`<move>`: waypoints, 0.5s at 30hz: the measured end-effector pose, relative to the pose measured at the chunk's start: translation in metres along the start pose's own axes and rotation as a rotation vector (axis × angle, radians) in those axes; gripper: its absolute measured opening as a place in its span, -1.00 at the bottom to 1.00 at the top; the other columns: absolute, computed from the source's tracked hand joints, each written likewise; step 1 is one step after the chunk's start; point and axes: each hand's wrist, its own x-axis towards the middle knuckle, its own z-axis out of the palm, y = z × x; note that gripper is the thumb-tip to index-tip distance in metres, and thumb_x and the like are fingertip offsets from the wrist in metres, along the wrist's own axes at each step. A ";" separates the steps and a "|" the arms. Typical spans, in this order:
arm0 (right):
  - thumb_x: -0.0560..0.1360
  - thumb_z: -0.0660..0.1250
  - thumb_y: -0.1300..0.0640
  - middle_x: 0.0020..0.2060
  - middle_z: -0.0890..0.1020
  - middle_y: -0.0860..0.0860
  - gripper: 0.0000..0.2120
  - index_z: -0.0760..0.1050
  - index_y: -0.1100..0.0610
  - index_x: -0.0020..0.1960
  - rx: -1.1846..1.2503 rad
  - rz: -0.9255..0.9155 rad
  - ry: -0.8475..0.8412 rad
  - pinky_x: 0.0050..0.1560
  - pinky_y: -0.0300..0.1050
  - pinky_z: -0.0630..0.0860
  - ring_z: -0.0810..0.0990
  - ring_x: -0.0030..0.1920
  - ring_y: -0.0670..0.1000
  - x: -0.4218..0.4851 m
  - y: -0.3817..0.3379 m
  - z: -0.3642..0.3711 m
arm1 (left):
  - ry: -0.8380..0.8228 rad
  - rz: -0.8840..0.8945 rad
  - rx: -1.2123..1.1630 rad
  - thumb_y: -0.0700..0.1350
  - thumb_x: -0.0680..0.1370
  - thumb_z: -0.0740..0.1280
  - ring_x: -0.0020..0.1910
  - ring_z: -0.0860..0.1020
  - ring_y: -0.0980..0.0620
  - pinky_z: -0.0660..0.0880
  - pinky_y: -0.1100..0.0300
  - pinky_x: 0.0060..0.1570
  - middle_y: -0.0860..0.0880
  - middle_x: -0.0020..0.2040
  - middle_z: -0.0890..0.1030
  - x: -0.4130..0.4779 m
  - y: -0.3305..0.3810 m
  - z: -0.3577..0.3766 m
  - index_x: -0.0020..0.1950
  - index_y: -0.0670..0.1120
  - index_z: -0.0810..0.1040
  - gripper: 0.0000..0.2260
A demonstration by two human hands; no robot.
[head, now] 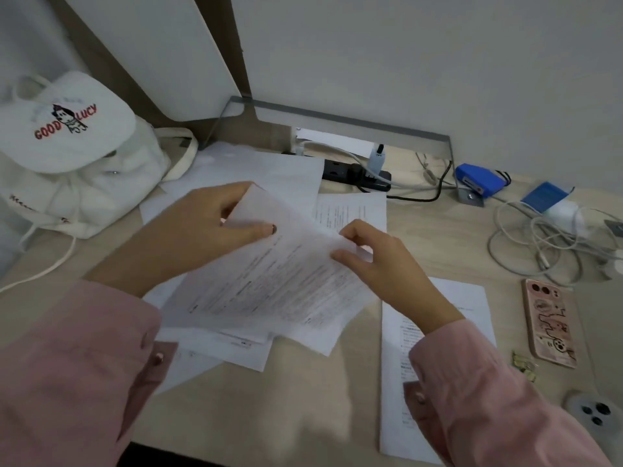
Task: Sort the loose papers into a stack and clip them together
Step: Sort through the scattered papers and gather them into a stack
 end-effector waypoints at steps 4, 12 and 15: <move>0.52 0.28 0.17 -0.19 0.62 0.10 -0.94 0.44 0.12 -0.13 0.388 0.138 0.148 -0.16 -0.20 0.49 0.58 -0.18 -0.03 0.007 -0.001 0.006 | 0.406 -0.055 -0.309 -0.05 0.48 0.37 0.04 0.55 0.22 0.46 0.46 0.00 0.18 0.02 0.59 0.004 -0.026 -0.006 0.07 0.11 0.51 -0.81; 0.52 0.27 0.12 -0.15 0.65 0.07 -0.85 0.49 0.19 0.02 0.824 0.531 0.244 -0.11 -0.08 0.57 0.63 -0.17 0.01 0.016 0.041 0.052 | 0.294 -0.522 -0.863 0.01 0.46 0.37 0.18 0.55 0.02 0.49 0.09 0.15 -0.01 0.24 0.54 0.023 -0.099 0.044 0.36 -0.03 0.37 -0.51; 0.50 0.29 0.04 -0.01 0.66 0.13 -0.82 0.52 0.13 0.00 0.769 0.647 0.225 0.12 0.11 0.54 0.63 0.01 0.15 0.023 0.060 0.076 | 0.109 -0.597 -0.891 -0.07 0.48 0.37 0.00 0.66 0.02 0.56 0.14 0.01 0.00 0.05 0.68 0.020 -0.116 0.067 0.19 -0.01 0.57 -0.73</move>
